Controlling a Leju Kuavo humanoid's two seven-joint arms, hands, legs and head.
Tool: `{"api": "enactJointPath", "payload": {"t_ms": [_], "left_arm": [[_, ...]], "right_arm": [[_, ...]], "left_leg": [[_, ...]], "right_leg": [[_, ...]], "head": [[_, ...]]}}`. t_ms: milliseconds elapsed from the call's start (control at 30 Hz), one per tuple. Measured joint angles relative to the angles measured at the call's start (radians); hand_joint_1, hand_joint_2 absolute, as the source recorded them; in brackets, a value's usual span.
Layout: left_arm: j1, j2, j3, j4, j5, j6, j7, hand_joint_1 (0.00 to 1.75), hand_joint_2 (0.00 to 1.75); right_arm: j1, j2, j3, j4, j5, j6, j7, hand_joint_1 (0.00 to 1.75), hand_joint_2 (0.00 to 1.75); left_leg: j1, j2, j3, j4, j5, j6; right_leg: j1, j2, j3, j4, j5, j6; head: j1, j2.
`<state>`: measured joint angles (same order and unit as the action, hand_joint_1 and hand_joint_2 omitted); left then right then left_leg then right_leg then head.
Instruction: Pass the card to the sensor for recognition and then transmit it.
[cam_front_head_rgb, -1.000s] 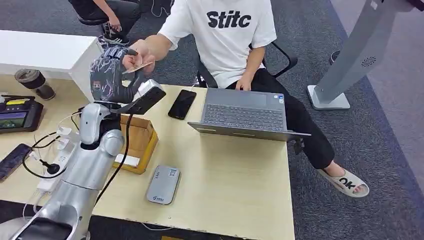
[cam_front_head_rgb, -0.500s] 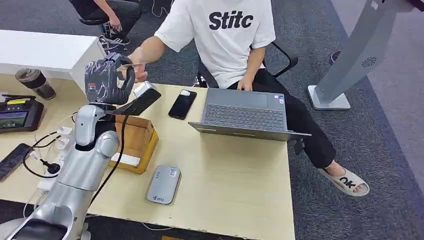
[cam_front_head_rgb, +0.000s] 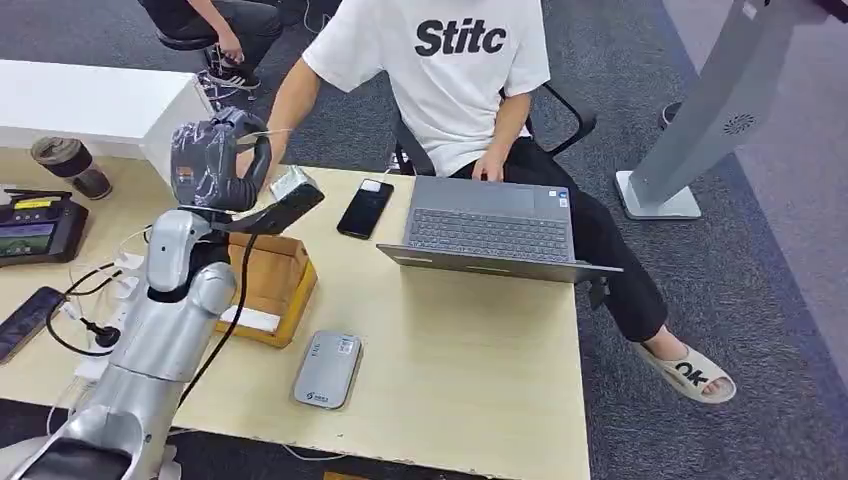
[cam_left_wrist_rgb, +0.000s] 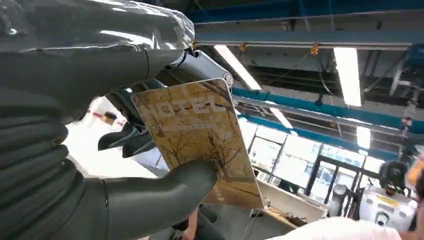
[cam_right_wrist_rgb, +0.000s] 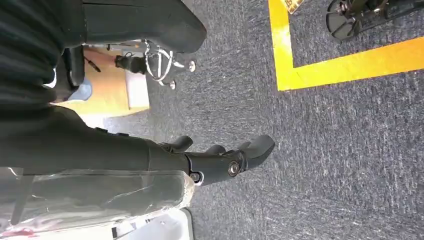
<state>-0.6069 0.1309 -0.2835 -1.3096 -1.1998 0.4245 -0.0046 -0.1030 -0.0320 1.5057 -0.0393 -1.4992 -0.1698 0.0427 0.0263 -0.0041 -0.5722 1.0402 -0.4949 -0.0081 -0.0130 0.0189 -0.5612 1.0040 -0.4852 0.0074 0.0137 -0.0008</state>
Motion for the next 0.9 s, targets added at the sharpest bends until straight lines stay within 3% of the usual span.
{"api": "enactJointPath", "payload": {"t_ms": [167,367,600,900], "left_arm": [[0.048,0.034,-0.081,-0.104,-0.017,-0.095,-0.018,1.75,1.75],[0.122,0.076,-0.208,-0.259,0.02,-0.205,0.004,1.75,1.75],[0.204,0.137,-0.32,-0.364,0.014,-0.209,0.015,1.75,1.75],[0.244,0.181,-0.361,-0.443,0.024,-0.22,0.025,1.75,1.75]], "right_arm": [[0.004,-0.001,0.007,0.0,-0.001,0.0,0.003,0.0,1.75],[0.01,-0.001,0.005,0.001,-0.002,0.0,-0.008,0.0,1.75],[0.016,-0.001,-0.008,0.001,-0.002,0.0,-0.018,0.0,1.75],[0.019,-0.001,-0.032,0.002,-0.002,0.0,-0.018,0.0,1.75]], "left_leg": [[0.0,0.0,0.0,0.0,0.0,0.0],[0.0,0.0,-0.001,0.0,0.0,0.0],[0.0,0.0,0.0,0.0,0.0,0.0],[0.0,0.0,0.0,0.0,0.0,0.0]], "right_leg": [[0.0,0.0,0.0,0.0,0.0,0.0],[0.0,0.0,0.0,0.0,0.0,0.0],[0.0,0.0,0.0,0.0,0.0,0.0],[0.0,0.0,0.0,0.0,0.0,0.0]], "head": [[0.0,0.0],[0.0,0.0],[0.0,0.0],[0.0,0.0]]}}
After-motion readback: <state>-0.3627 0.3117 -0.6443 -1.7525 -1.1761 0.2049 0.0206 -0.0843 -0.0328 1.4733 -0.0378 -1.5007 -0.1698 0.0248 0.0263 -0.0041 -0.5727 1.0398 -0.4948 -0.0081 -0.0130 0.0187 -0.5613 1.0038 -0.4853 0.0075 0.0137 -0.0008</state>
